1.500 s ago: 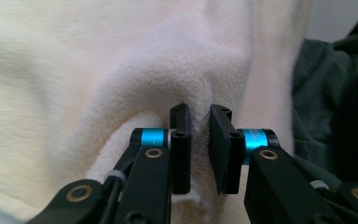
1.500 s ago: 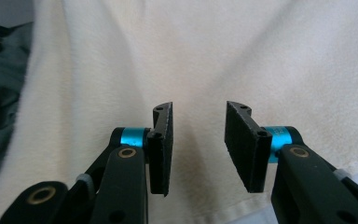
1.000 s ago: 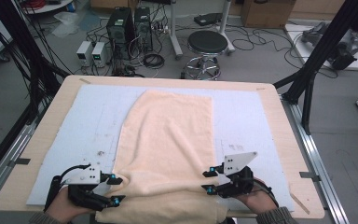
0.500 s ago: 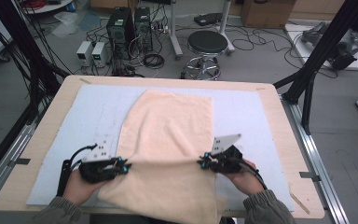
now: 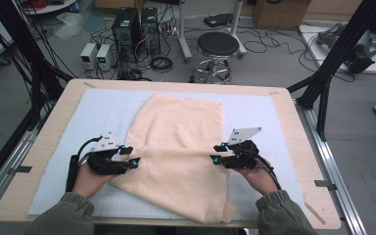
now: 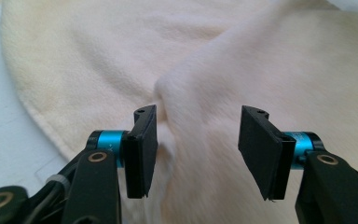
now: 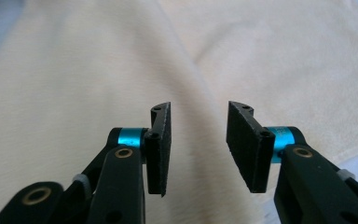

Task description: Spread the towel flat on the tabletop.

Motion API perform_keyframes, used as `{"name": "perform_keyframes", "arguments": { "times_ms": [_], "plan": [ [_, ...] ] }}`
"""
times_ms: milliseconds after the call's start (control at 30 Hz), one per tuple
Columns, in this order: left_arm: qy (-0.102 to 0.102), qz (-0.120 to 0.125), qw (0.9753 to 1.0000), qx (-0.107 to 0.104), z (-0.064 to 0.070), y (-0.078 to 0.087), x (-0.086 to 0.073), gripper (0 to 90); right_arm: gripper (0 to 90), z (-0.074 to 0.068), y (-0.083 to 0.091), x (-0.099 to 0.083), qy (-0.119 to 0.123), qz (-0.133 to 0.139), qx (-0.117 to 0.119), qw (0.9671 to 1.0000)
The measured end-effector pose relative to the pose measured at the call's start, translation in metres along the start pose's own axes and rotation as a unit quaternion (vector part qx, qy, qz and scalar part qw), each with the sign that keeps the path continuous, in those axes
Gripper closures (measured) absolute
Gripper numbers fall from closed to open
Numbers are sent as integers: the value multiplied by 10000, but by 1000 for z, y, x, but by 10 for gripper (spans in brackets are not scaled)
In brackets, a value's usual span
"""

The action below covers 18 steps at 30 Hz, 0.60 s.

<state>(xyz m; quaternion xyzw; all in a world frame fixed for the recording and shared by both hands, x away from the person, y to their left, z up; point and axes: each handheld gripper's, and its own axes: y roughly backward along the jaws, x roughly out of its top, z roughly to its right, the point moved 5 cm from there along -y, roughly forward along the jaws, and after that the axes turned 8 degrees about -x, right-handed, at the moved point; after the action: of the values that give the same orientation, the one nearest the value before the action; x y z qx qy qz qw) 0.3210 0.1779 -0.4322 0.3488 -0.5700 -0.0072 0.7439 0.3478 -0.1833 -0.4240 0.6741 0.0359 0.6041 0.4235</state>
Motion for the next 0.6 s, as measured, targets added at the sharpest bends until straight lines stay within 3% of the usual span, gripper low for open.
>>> {"name": "perform_keyframes", "arguments": {
  "times_ms": [133, 233, 333, 400, 500, 533, 600],
  "plan": [
    [-193, 56, 9997, -116, 18, 18, -14, 454, 550, -28, 16, 1, 276, 110, 158, 9994],
    [-339, -3, 9989, -317, 33, 24, -26, 446, 530, -53, 20, -3, 399, 120, 443, 9982],
    [-543, -306, 9965, -549, 45, 21, -42, 450, 507, -73, 16, -12, 465, 16, 744, 9961],
    [-633, -574, 9947, -565, 46, 16, -52, 462, 500, -86, 10, -22, 551, -151, 926, 9941],
    [-681, -706, 9937, -537, 44, 7, -60, 503, 504, -97, -2, -36, 701, -494, 1078, 9905],
    [-741, -638, 9939, -502, 44, 5, -59, 540, 514, -100, -7, -40, 764, -576, 1051, 9898],
    [-660, -652, 9944, -509, 41, 4, -57, 668, 608, -100, -11, -42, 678, -499, 1053, 9909]
  ]
}}
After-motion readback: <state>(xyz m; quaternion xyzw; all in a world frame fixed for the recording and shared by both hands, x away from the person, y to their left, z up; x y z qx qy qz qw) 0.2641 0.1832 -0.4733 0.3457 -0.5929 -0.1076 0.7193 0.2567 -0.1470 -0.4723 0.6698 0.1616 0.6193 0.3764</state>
